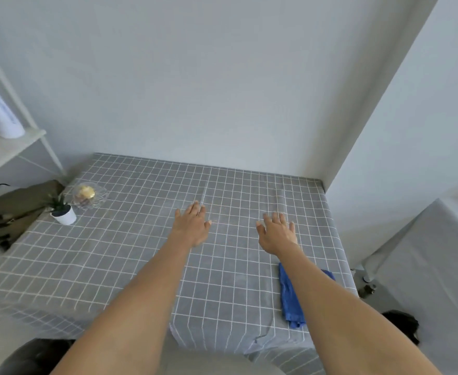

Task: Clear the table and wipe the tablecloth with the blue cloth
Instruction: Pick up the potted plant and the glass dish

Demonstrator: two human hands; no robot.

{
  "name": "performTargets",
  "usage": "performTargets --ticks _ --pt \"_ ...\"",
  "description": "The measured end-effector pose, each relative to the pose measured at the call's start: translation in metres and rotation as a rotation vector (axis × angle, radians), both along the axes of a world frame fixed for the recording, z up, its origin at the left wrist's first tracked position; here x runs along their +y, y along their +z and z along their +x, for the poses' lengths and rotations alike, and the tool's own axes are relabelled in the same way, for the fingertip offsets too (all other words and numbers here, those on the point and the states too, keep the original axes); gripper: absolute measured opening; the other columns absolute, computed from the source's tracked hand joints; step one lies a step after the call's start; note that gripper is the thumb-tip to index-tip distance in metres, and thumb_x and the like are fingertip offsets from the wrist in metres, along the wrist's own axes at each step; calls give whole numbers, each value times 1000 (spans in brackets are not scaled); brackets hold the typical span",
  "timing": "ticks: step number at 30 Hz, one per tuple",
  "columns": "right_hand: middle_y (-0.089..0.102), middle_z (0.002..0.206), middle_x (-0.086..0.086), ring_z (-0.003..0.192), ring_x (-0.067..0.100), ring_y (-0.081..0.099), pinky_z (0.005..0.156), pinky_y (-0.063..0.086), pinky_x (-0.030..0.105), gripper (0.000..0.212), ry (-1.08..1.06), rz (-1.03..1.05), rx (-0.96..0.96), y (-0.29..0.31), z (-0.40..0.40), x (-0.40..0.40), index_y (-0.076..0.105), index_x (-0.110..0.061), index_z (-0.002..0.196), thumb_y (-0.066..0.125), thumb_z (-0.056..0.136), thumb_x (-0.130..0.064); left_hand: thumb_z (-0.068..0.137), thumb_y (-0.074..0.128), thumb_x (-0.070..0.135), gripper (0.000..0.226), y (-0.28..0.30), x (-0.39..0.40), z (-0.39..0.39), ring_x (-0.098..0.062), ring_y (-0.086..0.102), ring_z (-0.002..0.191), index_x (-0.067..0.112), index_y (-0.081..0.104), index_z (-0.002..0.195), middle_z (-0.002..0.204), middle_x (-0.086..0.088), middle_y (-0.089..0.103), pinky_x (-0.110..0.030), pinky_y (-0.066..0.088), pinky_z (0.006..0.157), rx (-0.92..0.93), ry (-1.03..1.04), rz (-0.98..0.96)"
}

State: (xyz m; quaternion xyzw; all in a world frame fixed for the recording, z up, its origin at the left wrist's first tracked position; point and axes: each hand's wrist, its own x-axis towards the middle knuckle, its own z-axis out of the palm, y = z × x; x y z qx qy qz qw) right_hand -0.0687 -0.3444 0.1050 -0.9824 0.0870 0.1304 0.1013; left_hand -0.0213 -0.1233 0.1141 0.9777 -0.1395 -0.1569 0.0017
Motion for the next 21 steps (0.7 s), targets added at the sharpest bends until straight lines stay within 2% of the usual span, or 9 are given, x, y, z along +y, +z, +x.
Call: performTargets --ticks 12,21 --pt "2 161 8 147 26 -5 117 0 48 55 194 32 -7 1 44 218 9 -20 153 16 103 -43 104 16 36 57 -7 216 -3 -24 -4 147 9 -1 152 160 -9 -7 -49 6 118 42 164 48" --pt "2 161 9 148 27 -4 117 1 49 55 389 20 34 -12 90 327 9 -21 153 18 103 -42 103 19 38 59 -35 316 -3 -26 1 147 10 1 152 160 -10 -3 -47 10 118 77 357 24"
